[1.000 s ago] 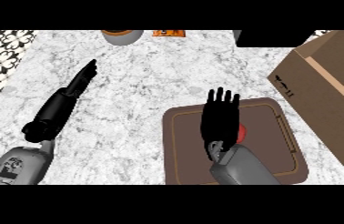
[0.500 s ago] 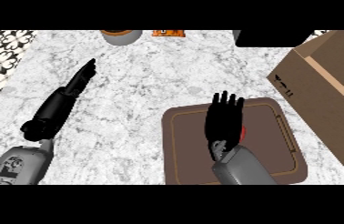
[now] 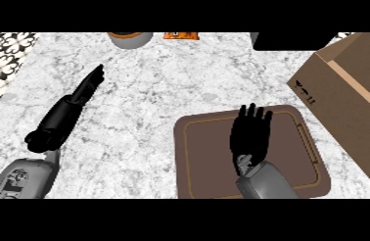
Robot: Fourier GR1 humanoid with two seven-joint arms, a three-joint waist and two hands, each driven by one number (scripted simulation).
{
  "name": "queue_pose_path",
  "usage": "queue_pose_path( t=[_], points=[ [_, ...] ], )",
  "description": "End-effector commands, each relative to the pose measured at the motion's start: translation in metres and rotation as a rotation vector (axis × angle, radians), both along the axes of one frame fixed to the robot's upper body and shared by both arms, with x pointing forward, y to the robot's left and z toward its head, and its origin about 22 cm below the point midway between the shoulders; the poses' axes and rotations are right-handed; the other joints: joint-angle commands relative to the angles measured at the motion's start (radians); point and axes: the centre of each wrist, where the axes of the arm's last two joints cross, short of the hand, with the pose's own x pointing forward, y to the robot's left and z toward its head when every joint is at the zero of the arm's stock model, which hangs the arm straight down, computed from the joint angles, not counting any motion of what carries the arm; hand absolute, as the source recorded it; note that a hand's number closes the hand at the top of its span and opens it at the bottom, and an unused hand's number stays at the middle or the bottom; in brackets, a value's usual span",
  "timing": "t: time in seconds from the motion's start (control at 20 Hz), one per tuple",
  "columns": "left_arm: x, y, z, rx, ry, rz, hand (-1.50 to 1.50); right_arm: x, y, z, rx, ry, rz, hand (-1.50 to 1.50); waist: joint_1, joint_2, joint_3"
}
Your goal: Pick the bell pepper from the tray and place it in the cardboard box
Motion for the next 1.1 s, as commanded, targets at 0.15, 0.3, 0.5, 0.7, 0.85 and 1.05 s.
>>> queue_pose_path(
  t=[0.15, 0.3, 0.5, 0.7, 0.85, 1.05],
  points=[
    [-0.002, -0.004, 0.019, 0.005, 0.01, -0.008, 0.0, 0.01, 0.0, 0.001, -0.015, 0.0, -0.086, -1.5, 0.003, 0.0, 0.0],
    [0.015, 0.018, 0.005, -0.005, -0.001, 0.001, 0.0, 0.014, -0.025, -0.027, 0.011, 0.01, -0.077, -1.5, 0.0, 0.002, 0.0],
    [0.003, 0.015, 0.014, 0.009, -0.008, 0.006, 0.0, 0.018, -0.022, -0.022, 0.007, 0.018, 0.067, 1.5, 0.003, 0.001, 0.0],
    [0.004, 0.007, 0.015, -0.003, -0.006, 0.01, 0.0, 0.002, -0.023, -0.021, -0.049, -0.073, 0.151, 1.5, 0.001, 0.0, 0.0],
    [-0.009, 0.008, 0.008, 0.016, -0.005, 0.002, 0.0, 0.012, -0.023, -0.033, -0.077, -0.104, 0.177, 1.5, 0.005, 0.0, 0.0],
    [-0.009, -0.01, 0.008, 0.004, -0.006, 0.0, 0.0, 0.015, -0.019, -0.025, -0.092, -0.167, 0.247, 1.5, 0.005, 0.0, 0.0]
  ],
)
